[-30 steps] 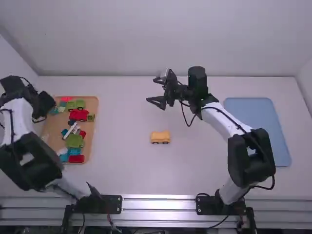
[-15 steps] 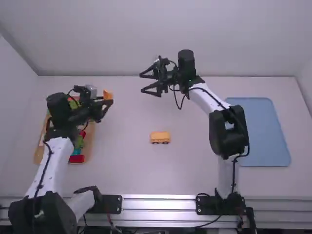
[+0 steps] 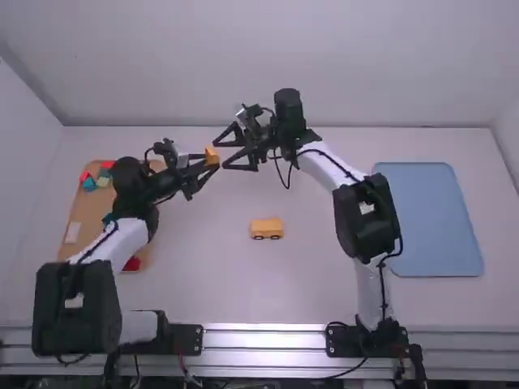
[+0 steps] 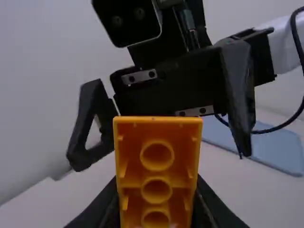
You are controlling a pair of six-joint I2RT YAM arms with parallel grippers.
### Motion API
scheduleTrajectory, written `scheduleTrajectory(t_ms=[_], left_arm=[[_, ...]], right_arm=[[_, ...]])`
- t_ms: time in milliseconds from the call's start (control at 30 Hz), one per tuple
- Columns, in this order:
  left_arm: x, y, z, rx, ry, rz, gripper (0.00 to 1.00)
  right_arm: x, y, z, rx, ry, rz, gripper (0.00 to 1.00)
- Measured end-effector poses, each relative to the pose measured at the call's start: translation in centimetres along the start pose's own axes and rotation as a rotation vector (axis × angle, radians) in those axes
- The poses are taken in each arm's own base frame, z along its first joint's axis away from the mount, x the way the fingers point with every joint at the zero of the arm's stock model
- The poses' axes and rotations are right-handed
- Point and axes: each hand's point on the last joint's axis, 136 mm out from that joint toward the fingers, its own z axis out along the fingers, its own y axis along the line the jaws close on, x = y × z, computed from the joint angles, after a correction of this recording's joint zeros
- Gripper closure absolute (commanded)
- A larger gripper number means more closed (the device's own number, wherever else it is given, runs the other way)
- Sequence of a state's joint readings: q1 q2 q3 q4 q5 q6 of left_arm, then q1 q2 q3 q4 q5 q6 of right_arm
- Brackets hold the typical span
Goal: Assemble lego blocks to make yellow taxi
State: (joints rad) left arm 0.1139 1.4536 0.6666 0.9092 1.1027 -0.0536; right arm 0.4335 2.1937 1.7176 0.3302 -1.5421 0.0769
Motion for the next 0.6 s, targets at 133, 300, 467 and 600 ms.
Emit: scheduleTrajectory(t_ms=[133, 300, 467, 600], left_arm=[[0.9, 0.0, 0.6, 0.085, -0.032, -0.043, 0.8], [1.7, 0.8, 1.2, 0.117, -0.029, -0.154, 0.8], [2.0, 0.9, 1.3, 0.124, -0.026, -0.205, 0.81], [1.4, 0.5, 1.5, 0.139, -0.04, -0.191, 0.81]], right_arm=[[0.0, 0.0, -0.1, 0.002, -0.001, -0.015, 0.08], [-0.2, 0.0, -0.1, 0.002, -0.001, -0.062, 0.2], [-0.4, 0.0, 0.0, 0.001, -0.001, -0.11, 0.29], [-0.4, 0.0, 0.2, 0.0, 0.0, -0.109, 0.34]])
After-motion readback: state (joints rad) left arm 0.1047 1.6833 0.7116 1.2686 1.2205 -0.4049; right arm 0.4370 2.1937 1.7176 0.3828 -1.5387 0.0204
